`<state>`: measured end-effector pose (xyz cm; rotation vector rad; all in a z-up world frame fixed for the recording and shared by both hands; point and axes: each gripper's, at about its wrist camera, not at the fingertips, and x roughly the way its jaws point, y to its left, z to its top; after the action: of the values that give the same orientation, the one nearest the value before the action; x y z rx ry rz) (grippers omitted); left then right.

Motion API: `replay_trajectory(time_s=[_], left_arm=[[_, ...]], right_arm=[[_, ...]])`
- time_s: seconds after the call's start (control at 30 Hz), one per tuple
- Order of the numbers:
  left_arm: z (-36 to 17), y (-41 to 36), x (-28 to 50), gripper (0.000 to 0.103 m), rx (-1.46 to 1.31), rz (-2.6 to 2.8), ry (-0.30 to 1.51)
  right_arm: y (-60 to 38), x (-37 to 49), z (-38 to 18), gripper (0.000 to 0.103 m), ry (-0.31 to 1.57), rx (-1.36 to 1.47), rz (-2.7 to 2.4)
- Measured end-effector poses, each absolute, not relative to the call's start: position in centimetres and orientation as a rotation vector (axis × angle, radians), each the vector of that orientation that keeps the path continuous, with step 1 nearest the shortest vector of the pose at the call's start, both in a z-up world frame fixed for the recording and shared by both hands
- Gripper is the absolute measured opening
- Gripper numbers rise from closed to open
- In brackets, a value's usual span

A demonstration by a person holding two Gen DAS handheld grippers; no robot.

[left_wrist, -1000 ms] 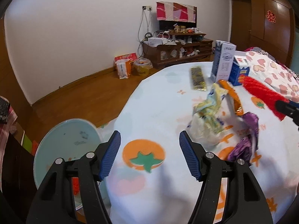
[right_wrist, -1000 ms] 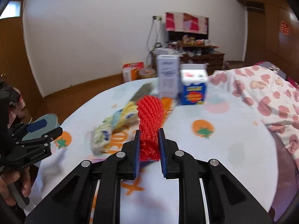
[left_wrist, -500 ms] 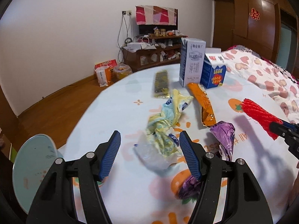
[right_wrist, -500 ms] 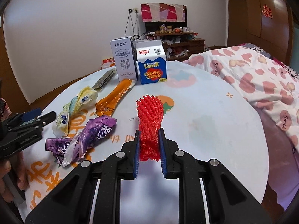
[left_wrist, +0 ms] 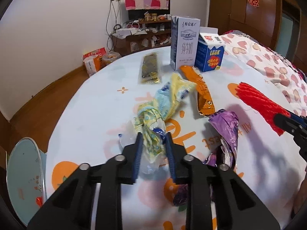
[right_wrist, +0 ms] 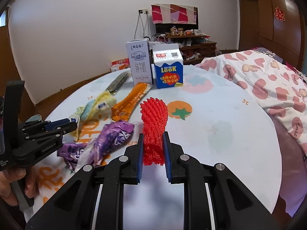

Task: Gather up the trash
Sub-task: 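Grasp the red mesh net with the right tool while the left tool grasps the clear-and-yellow wrapper bag, then carry the wrapper bag and red mesh net over the bucket with both tools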

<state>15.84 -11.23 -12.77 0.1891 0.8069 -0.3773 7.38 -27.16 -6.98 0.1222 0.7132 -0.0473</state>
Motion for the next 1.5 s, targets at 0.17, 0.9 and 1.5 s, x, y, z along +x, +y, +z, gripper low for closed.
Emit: replay_trajectory(time_s=[0.17,0.9,1.5], left_arm=[[-11.3,-9.3,15.0,0.019,0.161,-0.351,0.769],[-7.9,1.4,12.1,0.019,0.075,-0.135,0.692],[-7.6,7.2,11.3,0.019,0.015,-0.014,0.682]], right_arm=[[-26.1,7.5,-6.0,0.02,0.694,0.121,-0.023],[-16.9,10.1,-3.8,0.02,0.649,0.065,0.159],[-9.0,12.7,-3.9,0.02,0.644,0.031,0.31]])
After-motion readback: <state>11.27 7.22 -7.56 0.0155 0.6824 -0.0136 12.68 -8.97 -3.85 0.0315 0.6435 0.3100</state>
